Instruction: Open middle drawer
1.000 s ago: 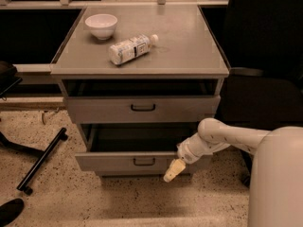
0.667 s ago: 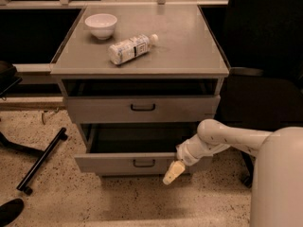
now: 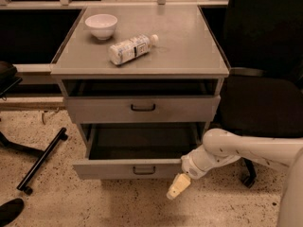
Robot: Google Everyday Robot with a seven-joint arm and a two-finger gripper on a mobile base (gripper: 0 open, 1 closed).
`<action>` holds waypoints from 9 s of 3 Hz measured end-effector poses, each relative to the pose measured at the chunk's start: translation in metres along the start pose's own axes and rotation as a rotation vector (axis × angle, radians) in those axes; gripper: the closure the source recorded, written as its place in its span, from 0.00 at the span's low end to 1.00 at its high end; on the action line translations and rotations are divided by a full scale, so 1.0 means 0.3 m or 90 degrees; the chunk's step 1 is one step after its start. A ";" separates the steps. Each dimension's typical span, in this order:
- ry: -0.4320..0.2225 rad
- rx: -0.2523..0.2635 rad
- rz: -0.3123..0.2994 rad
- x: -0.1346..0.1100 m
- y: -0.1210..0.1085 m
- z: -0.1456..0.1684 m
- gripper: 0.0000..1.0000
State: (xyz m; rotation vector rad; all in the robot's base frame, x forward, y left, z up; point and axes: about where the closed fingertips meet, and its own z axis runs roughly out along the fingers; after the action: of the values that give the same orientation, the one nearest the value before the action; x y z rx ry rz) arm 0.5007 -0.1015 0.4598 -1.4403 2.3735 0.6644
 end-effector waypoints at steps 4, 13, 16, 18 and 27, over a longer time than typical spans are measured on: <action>-0.001 0.045 -0.064 -0.082 0.038 -0.059 0.00; 0.046 0.009 -0.067 -0.042 0.011 0.041 0.00; 0.080 0.004 -0.038 0.015 0.011 0.030 0.00; 0.102 0.003 0.005 0.122 0.101 -0.052 0.00; 0.090 -0.035 0.027 0.120 0.104 0.014 0.00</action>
Offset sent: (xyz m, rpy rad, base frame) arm -0.0333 -0.0122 0.0109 -0.0132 0.0033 -0.0448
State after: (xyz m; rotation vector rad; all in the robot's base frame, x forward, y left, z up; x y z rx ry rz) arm 0.4565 -0.1141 0.4469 -1.5106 2.5176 0.6633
